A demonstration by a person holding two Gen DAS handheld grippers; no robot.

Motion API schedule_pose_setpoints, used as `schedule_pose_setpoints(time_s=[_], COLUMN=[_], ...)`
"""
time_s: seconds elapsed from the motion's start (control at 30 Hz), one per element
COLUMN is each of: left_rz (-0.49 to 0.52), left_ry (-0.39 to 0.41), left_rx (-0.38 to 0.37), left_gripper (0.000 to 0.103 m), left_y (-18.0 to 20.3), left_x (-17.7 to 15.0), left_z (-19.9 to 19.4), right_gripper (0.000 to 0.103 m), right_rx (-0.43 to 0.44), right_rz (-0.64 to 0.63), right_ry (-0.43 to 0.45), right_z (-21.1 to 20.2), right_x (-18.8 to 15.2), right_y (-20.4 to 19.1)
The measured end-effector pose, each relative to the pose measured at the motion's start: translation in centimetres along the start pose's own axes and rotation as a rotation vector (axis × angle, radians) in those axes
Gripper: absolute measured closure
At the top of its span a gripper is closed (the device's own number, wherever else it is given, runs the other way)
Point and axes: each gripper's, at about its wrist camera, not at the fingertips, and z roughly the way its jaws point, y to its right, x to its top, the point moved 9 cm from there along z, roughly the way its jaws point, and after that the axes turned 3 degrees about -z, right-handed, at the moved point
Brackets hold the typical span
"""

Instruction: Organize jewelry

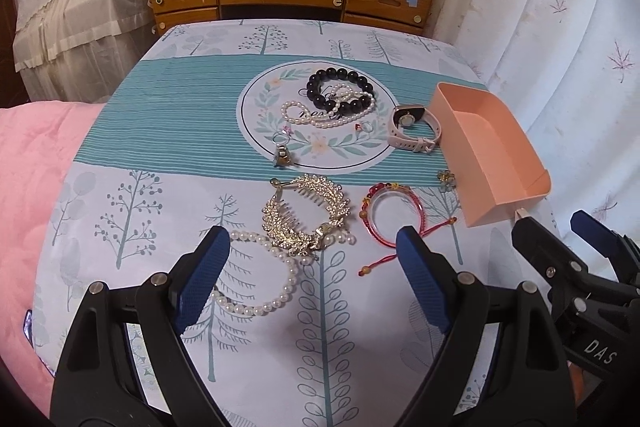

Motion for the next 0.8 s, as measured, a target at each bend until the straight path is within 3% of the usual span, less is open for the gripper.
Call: schedule_pose_setpoints(time_s=[0.8], left_rz=[0.064], left_ry=[0.042], left_rx=[0.021], left_gripper=[0.019], left_y=[-0.67], left_x=[0.48], left_z=[-0.77], right_gripper=[0.002], right_rx=[-0.02], right_rz=[-0.04], right_ry=[-0.048], right_z=[1.04], right_x=[-0.25], right_y=[-0.28])
